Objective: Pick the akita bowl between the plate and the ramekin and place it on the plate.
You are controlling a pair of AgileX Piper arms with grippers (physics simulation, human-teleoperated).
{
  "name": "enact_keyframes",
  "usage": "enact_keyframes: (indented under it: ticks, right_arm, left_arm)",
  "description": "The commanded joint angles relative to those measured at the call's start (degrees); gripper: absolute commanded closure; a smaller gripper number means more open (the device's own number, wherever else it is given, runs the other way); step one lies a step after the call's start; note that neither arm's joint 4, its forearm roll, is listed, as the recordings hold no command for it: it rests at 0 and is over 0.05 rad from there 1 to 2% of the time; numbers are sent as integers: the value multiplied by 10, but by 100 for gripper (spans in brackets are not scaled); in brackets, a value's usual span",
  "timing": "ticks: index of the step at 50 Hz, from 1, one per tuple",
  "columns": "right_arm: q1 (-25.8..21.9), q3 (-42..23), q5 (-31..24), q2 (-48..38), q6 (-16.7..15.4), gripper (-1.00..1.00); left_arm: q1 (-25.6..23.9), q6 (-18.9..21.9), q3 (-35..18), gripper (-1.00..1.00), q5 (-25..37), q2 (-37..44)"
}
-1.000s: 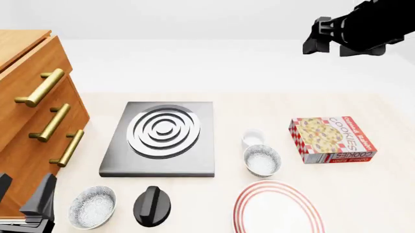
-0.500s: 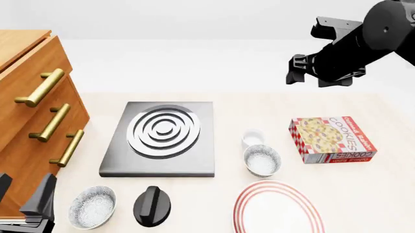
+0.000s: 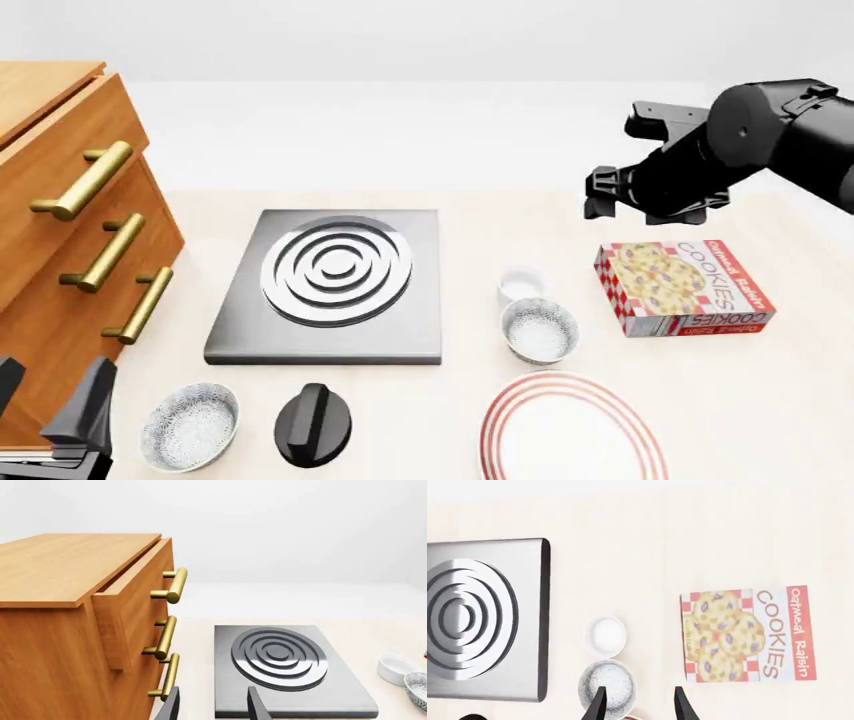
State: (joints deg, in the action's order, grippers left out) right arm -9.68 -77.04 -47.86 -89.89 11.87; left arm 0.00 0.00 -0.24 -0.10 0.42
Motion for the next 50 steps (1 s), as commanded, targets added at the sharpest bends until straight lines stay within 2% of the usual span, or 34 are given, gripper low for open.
enact_keyframes:
  ticks: [1, 23, 33, 50]
  right_arm:
    - [7, 47, 36, -4, -4, -100]
    - [7, 114, 99, -39, -5, -100]
    - [3, 122, 109, -44, -2, -100]
    - [-18, 145, 137, -61, 34, -100]
  left_arm:
    - [0, 0, 0, -100, 0, 0]
    - [0, 0, 0, -100, 0, 0]
    - [0, 0, 0, -100, 0, 0]
    - [0, 0, 0, -100, 0, 0]
